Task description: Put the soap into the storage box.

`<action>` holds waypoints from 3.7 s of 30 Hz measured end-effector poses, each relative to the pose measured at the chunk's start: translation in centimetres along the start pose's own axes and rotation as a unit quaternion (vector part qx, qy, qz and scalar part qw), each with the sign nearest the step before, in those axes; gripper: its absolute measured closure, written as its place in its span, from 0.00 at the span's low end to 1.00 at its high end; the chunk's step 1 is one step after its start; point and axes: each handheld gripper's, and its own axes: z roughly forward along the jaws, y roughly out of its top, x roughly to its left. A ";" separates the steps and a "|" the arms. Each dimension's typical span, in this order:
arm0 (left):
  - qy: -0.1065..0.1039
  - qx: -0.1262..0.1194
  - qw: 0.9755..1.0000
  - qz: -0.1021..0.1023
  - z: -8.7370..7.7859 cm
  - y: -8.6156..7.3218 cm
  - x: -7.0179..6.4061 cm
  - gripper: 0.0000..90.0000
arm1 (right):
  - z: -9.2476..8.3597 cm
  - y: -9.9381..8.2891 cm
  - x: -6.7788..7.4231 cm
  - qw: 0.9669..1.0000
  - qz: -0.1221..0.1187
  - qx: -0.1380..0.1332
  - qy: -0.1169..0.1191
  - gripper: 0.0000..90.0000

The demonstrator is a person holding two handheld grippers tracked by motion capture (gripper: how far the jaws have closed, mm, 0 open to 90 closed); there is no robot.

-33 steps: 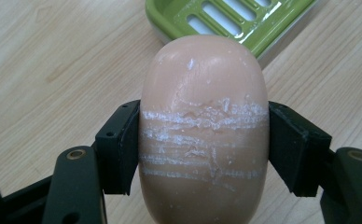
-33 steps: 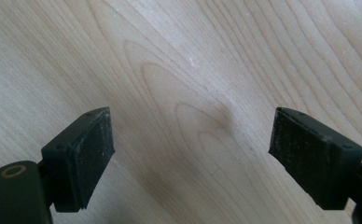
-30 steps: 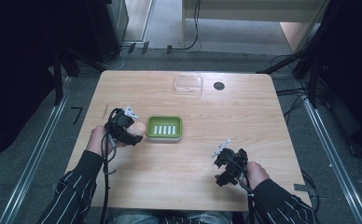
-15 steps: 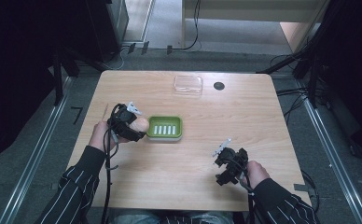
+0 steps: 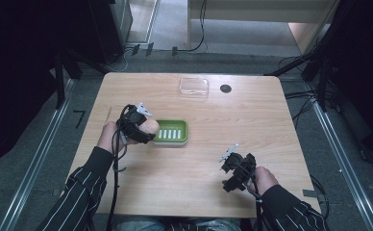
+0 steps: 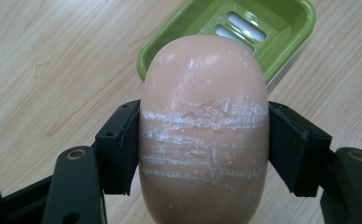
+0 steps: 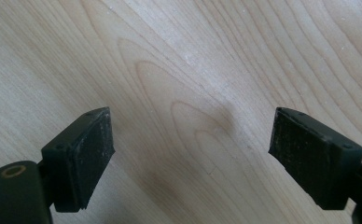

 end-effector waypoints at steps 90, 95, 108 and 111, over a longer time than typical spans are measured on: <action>-0.030 -0.032 0.994 0.101 3.6 4.9 -1.3 0.37 | -0.3 -1.2 0.0 1.000 0.011 0.003 -0.004 0.16; -0.035 -0.030 0.993 0.111 4.0 4.8 -1.1 0.37 | -0.4 -1.2 -0.1 1.000 0.011 0.003 -0.004 0.16; -0.043 -0.024 0.991 0.122 4.9 4.8 -0.7 0.37 | -0.4 -1.3 -0.1 1.000 0.011 0.003 -0.006 0.16; -0.043 -0.020 0.991 0.124 5.2 4.8 -0.6 0.37 | -0.3 -1.4 -0.2 1.000 0.009 0.001 -0.005 0.16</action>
